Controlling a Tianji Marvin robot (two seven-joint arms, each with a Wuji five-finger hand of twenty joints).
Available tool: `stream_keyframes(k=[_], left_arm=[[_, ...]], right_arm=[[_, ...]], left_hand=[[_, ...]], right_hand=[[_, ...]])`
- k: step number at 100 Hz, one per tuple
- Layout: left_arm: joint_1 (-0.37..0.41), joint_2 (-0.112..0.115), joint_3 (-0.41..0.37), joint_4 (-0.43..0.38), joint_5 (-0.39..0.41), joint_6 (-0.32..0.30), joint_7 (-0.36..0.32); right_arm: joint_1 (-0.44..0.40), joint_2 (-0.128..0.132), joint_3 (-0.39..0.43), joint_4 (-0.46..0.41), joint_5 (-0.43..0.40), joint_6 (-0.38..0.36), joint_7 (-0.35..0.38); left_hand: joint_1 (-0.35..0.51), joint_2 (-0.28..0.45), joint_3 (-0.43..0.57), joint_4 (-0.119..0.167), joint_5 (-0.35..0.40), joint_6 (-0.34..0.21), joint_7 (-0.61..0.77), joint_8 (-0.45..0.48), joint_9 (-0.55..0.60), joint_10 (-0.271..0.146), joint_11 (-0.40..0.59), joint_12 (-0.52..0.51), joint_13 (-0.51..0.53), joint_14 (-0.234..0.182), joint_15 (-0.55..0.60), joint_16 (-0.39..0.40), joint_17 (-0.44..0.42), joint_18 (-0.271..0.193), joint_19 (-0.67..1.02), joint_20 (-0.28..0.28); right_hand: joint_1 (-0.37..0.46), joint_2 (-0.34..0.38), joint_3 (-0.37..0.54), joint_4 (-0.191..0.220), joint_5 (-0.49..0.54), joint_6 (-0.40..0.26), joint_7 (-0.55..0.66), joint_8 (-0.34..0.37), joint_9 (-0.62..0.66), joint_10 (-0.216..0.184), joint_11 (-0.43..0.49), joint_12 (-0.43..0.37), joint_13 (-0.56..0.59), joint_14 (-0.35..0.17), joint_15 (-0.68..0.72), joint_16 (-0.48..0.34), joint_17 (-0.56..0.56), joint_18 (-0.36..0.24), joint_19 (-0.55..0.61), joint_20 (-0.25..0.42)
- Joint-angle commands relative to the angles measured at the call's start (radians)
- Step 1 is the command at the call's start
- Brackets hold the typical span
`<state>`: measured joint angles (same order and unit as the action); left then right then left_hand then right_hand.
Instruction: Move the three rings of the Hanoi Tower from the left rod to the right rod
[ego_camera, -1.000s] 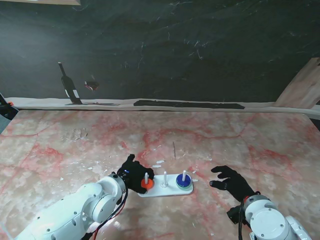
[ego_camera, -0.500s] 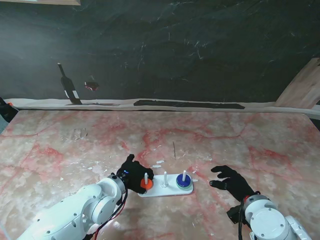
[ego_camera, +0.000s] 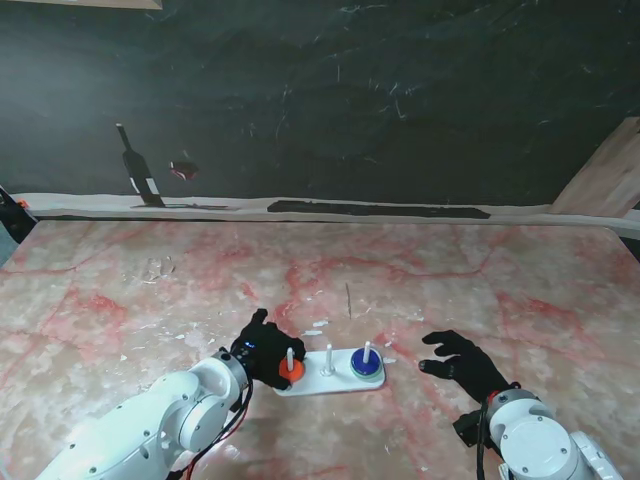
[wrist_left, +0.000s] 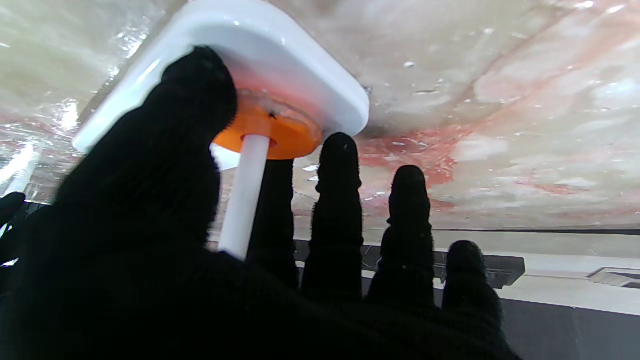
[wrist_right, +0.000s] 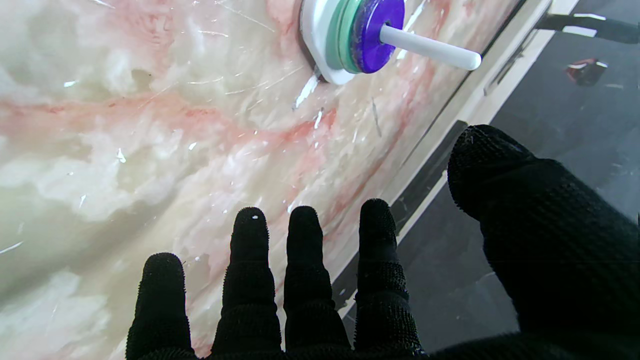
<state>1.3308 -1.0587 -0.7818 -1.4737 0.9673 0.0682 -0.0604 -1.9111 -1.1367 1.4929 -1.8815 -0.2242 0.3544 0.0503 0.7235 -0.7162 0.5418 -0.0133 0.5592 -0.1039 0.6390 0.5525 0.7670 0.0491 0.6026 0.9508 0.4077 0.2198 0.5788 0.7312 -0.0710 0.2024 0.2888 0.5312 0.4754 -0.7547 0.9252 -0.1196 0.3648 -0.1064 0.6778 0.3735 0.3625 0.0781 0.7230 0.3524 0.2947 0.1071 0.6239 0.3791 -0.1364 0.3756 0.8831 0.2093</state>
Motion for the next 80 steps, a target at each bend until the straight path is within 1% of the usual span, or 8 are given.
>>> stream_keyframes(k=[1, 41, 80], left_arm=[[0.01, 0.003, -0.006, -0.015, 0.007, -0.005, 0.001], [0.013, 0.007, -0.031, -0.058, 0.037, -0.014, -0.015], [0.024, 0.014, -0.061, -0.114, 0.075, -0.02, -0.062]], right_arm=[[-0.005, -0.005, -0.004, -0.002, 0.001, -0.003, 0.0], [-0.007, -0.006, -0.002, -0.003, 0.003, -0.002, -0.004], [-0.01, -0.006, -0.001, -0.006, 0.004, 0.003, -0.004]], left_hand=[[0.111, 0.081, 0.051, -0.002, 0.162, -0.098, 0.265, 0.041, 0.025, -0.012, -0.011, 0.022, 0.004, 0.015, 0.01, 0.009, -0.012, 0.0, -0.012, 0.016], [0.113, 0.08, 0.055, -0.004, 0.164, -0.079, 0.274, 0.031, 0.038, -0.01, -0.016, 0.025, 0.009, 0.013, 0.011, 0.01, -0.009, -0.001, -0.006, 0.022], [0.114, 0.074, 0.063, -0.005, 0.17, -0.077, 0.281, 0.024, 0.058, -0.011, -0.025, 0.024, 0.019, 0.013, 0.013, 0.009, -0.006, 0.0, 0.003, 0.023]], right_hand=[[-0.003, -0.004, 0.002, 0.031, -0.028, 0.004, 0.009, -0.011, 0.008, 0.007, 0.015, 0.013, 0.02, 0.003, 0.008, 0.017, 0.003, 0.007, 0.024, -0.019], [-0.002, -0.006, 0.004, 0.031, -0.028, 0.005, 0.01, -0.011, 0.008, 0.007, 0.015, 0.013, 0.02, 0.005, 0.008, 0.017, 0.003, 0.008, 0.026, -0.022], [-0.002, -0.007, 0.005, 0.03, -0.026, 0.009, 0.011, -0.012, 0.008, 0.01, 0.015, 0.013, 0.02, 0.004, 0.007, 0.017, 0.003, 0.009, 0.027, -0.024]])
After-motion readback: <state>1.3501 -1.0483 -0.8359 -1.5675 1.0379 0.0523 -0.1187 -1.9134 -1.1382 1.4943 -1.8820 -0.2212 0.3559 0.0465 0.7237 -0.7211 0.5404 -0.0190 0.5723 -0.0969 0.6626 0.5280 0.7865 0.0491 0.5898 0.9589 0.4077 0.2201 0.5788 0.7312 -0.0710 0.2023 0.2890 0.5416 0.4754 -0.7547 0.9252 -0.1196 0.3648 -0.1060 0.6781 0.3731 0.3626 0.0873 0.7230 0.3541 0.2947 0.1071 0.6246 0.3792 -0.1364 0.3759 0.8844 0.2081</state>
